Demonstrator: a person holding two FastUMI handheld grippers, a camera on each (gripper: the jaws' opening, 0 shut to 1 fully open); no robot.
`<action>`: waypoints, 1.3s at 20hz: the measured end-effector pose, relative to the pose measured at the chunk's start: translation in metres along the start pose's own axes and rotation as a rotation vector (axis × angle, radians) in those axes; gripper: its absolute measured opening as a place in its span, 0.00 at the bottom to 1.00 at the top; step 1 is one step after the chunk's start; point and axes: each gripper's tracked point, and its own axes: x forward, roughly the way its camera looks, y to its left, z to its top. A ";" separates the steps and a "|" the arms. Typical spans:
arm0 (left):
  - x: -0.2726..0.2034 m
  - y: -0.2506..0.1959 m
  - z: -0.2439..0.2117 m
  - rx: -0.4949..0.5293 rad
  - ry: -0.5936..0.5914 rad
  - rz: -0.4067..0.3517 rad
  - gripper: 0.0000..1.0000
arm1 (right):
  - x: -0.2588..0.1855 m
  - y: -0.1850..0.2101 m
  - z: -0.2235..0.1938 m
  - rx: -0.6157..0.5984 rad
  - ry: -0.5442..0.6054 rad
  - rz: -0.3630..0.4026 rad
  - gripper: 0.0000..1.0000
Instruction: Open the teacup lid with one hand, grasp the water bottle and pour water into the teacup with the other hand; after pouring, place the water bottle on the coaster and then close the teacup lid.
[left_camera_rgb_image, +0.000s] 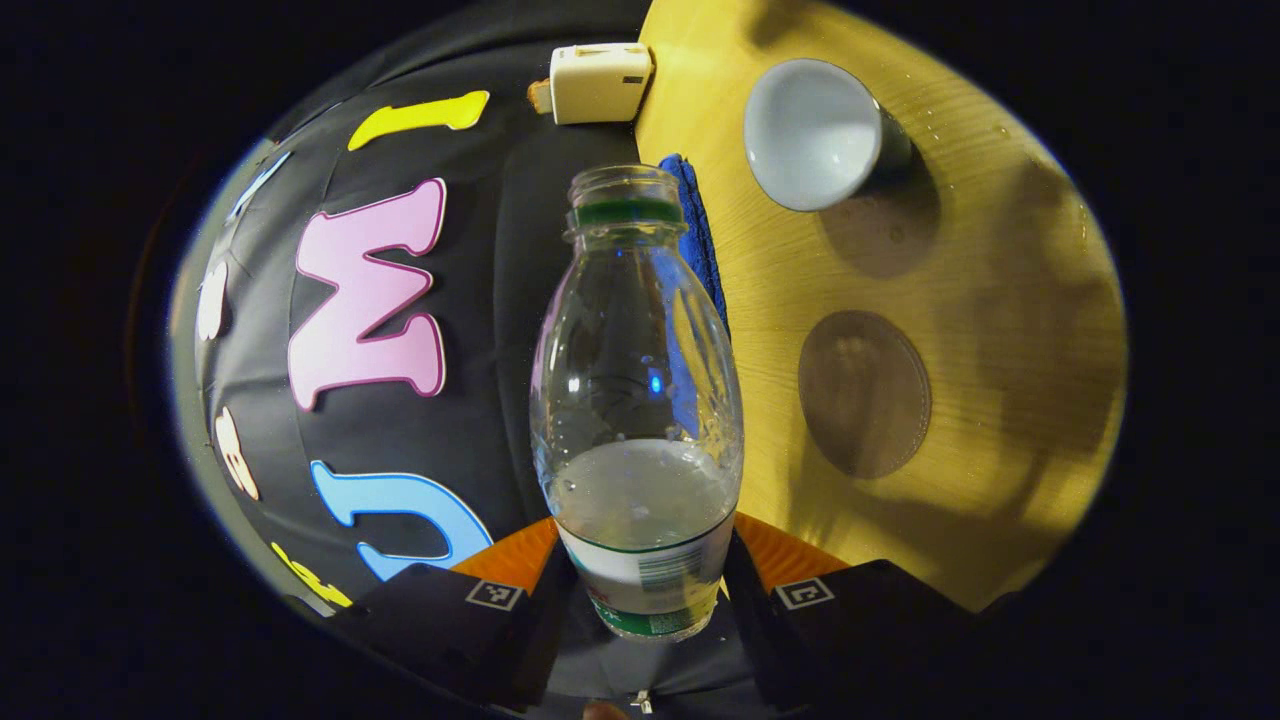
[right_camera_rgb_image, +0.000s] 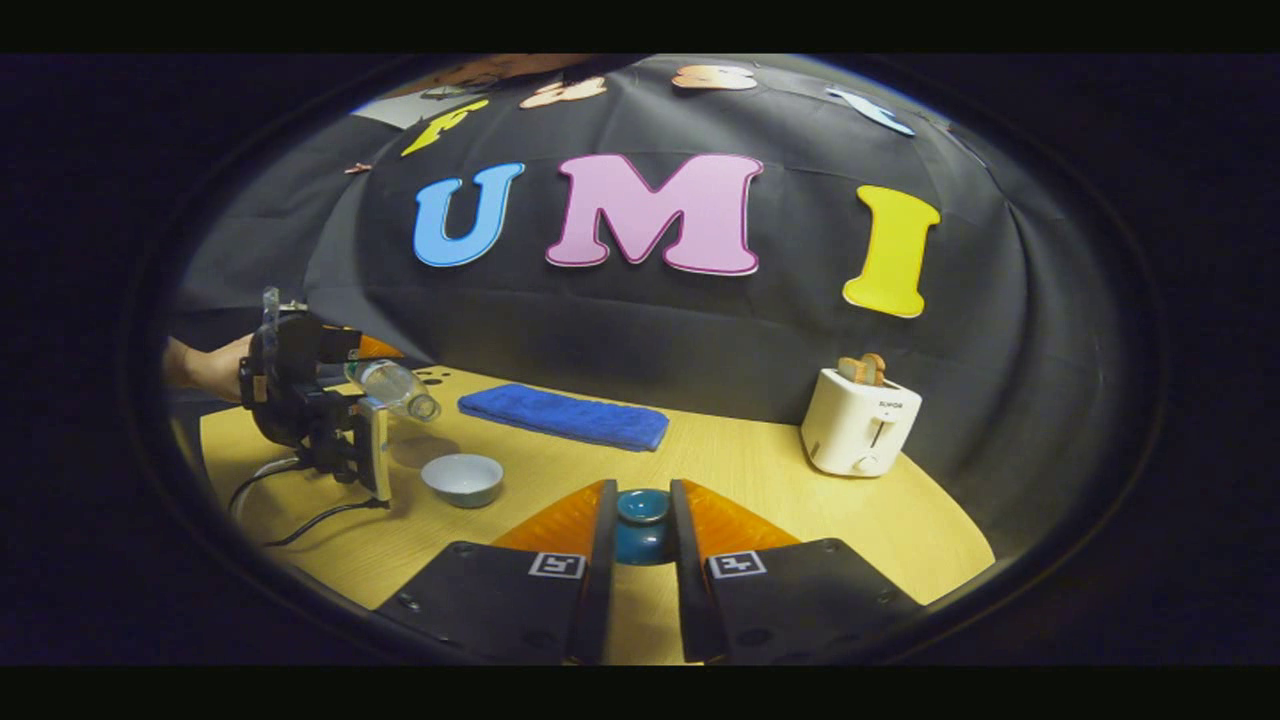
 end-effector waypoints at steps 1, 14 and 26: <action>0.003 0.001 0.000 0.018 -0.005 0.007 0.76 | 0.000 -0.001 0.000 0.000 0.000 -0.001 0.30; 0.017 0.017 0.003 0.136 -0.039 0.061 0.76 | -0.002 -0.006 -0.001 -0.011 0.000 -0.008 0.25; 0.025 0.040 0.003 0.193 -0.068 0.145 0.76 | 0.000 -0.007 -0.001 -0.035 -0.003 -0.011 0.25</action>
